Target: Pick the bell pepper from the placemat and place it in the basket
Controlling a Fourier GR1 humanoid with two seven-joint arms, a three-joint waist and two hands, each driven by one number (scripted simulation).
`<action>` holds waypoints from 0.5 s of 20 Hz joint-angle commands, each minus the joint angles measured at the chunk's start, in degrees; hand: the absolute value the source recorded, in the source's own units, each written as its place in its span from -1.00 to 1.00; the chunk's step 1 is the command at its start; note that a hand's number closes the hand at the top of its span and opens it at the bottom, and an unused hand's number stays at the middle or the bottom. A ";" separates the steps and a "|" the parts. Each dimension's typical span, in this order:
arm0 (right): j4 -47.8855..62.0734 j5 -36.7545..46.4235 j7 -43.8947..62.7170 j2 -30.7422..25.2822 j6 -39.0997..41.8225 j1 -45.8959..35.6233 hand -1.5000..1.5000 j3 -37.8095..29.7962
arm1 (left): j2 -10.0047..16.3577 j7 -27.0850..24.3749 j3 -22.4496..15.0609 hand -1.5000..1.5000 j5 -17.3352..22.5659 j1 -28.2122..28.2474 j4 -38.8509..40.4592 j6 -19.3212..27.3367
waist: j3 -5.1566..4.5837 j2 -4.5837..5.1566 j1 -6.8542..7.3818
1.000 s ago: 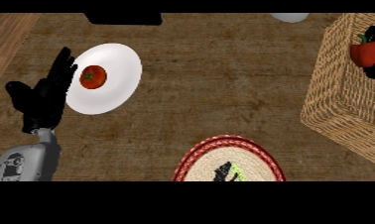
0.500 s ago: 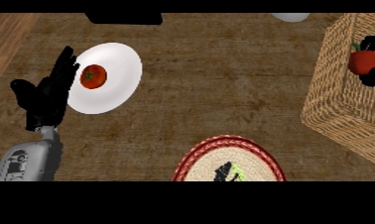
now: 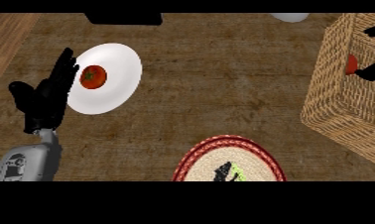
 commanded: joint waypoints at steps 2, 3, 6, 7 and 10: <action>-2.75 -7.15 -3.01 0.46 -0.55 -0.81 -1.00 -6.20 | 1.22 -0.26 1.43 0.00 1.21 1.63 -0.35 -1.22 | -0.06 -0.31 -0.58; -3.05 -8.61 -4.83 -1.00 1.02 -1.33 -1.00 -7.46 | -1.11 1.17 -0.69 0.00 -1.00 -0.27 -1.12 1.68 | -0.03 -0.28 -0.80; -4.03 -13.92 -4.62 -2.10 2.01 -2.23 -1.00 -12.36 | -0.52 0.45 0.10 0.00 -0.66 -1.10 0.85 1.27 | -0.05 -0.33 -1.32; -3.80 -15.70 -4.90 -1.67 -0.80 -0.13 -1.00 -14.32 | -1.47 1.41 -1.25 0.00 -1.32 0.09 -2.03 1.85 | 0.01 -0.33 -0.96; -5.05 -19.22 -2.45 -3.71 2.63 -1.41 -1.00 -17.12 | -0.49 1.90 0.18 0.00 -0.83 -2.85 1.67 1.76 | -0.09 -0.40 -1.79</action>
